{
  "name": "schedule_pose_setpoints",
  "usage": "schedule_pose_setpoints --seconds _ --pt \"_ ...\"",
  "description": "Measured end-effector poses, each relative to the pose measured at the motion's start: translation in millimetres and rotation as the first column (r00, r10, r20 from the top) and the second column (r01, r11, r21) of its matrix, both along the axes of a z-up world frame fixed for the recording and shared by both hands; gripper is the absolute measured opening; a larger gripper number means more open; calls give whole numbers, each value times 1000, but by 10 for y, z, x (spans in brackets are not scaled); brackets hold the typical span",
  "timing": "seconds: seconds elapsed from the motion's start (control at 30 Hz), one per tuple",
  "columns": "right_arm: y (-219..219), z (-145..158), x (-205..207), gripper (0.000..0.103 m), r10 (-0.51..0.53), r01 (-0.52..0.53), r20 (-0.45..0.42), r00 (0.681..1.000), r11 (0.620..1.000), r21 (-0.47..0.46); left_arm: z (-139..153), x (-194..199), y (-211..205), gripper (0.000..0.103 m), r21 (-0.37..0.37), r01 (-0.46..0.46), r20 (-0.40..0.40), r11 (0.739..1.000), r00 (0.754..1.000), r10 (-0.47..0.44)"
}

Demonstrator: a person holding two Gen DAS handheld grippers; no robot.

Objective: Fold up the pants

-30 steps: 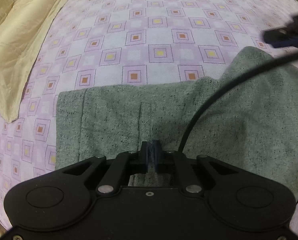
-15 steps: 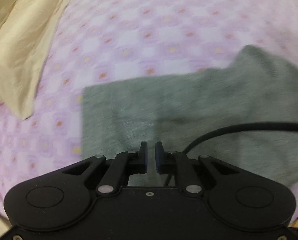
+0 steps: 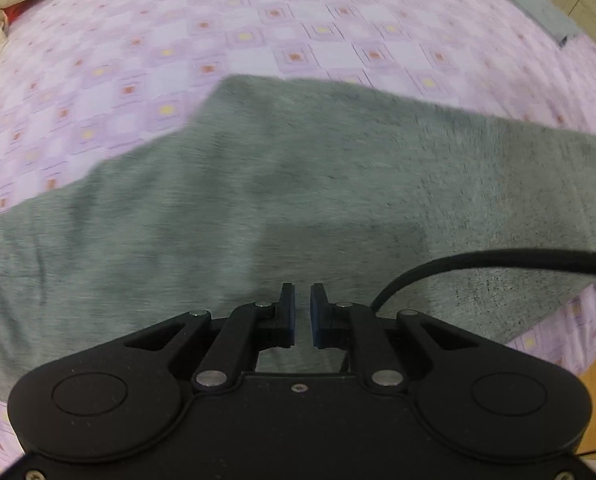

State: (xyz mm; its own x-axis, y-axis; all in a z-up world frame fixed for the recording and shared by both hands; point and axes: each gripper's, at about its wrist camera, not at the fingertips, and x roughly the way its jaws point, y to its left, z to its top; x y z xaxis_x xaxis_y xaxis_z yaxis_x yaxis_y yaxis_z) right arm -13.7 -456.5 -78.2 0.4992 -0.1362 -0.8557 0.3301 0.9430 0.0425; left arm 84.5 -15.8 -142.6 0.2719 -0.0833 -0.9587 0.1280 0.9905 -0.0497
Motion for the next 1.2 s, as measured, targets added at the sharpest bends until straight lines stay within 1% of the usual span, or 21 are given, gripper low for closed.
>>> schedule_pose_setpoints --seconds 0.1,0.17,0.2,0.23,0.3,0.37,0.43,0.5,0.57,0.7,0.8,0.87,0.9,0.93,0.97,1.0,1.03,1.07,1.1,1.13,1.2 --pt "-522 2 95 28 -22 22 13 1000 999 -28 -201 36 -170 15 31 -71 -64 997 995 73" --pt "-887 6 180 28 -20 21 18 1000 999 -43 -200 56 -309 6 89 -116 -56 989 991 121" --pt "-1067 -8 257 29 -8 9 27 1000 999 -52 -191 76 -400 5 122 -125 -58 985 989 133" --pt "-1208 -5 303 31 12 -9 35 999 998 -61 -178 85 -471 5 135 -129 -54 982 989 137" --pt "-1454 -47 484 34 66 -63 42 997 995 -83 -145 95 -602 6 140 -145 -51 980 987 153" --pt "-1666 -98 669 35 130 -126 35 991 988 -94 -97 106 -728 9 137 -181 -53 974 980 190" --pt "-1802 -121 820 36 186 -182 29 982 978 -105 -20 104 -872 11 125 -220 -40 967 973 226" --pt "-1930 -171 987 36 244 -241 22 970 965 -107 55 105 -1040 12 107 -236 -28 966 970 240" --pt "-2049 -213 1119 37 297 -295 9 955 951 -94 104 114 -1233 13 102 -228 -27 968 972 231" --pt "-2143 -331 1302 37 384 -384 -15 923 922 -50 157 168 -1573 14 105 -195 -32 975 979 199" --pt "-2172 -420 1370 36 409 -410 -39 912 912 -13 147 213 -1706 14 111 -184 -40 977 981 189" --pt "-2197 -450 1391 23 405 -403 -44 913 914 49 152 219 -1760 14 118 -181 -39 976 982 187" --pt "-2183 -442 1374 8 401 -399 -42 915 915 54 136 250 -1819 14 121 -181 -40 976 982 187" --pt "-2157 -416 1353 4 411 -409 -33 911 911 46 162 251 -1811 14 121 -180 -40 976 982 186" --pt "-2134 -377 1326 4 422 -421 -16 906 906 40 173 264 -1833 14 122 -178 -38 976 982 184" --pt "-2115 -320 1298 4 425 -425 0 905 905 6 182 264 -1854 14 124 -175 -35 977 983 181" --pt "-2119 -292 1280 4 402 -401 0 916 914 -60 196 274 -1881 14 126 -171 -29 977 984 176" --pt "-2161 -321 1284 3 373 -373 -8 928 925 -73 229 239 -1888 14 124 -168 -22 978 985 172" --pt "-2213 -421 1311 3 337 -339 -42 940 939 -56 241 250 -1921 14 120 -163 -17 979 986 166" --pt "-2229 -496 1320 4 326 -328 -56 944 944 -37 245 263 -1962 14 116 -152 -19 982 988 155" --pt "-2189 -498 1296 4 335 -336 -31 942 941 -45 260 286 -2057 14 116 -124 -20 985 992 127"
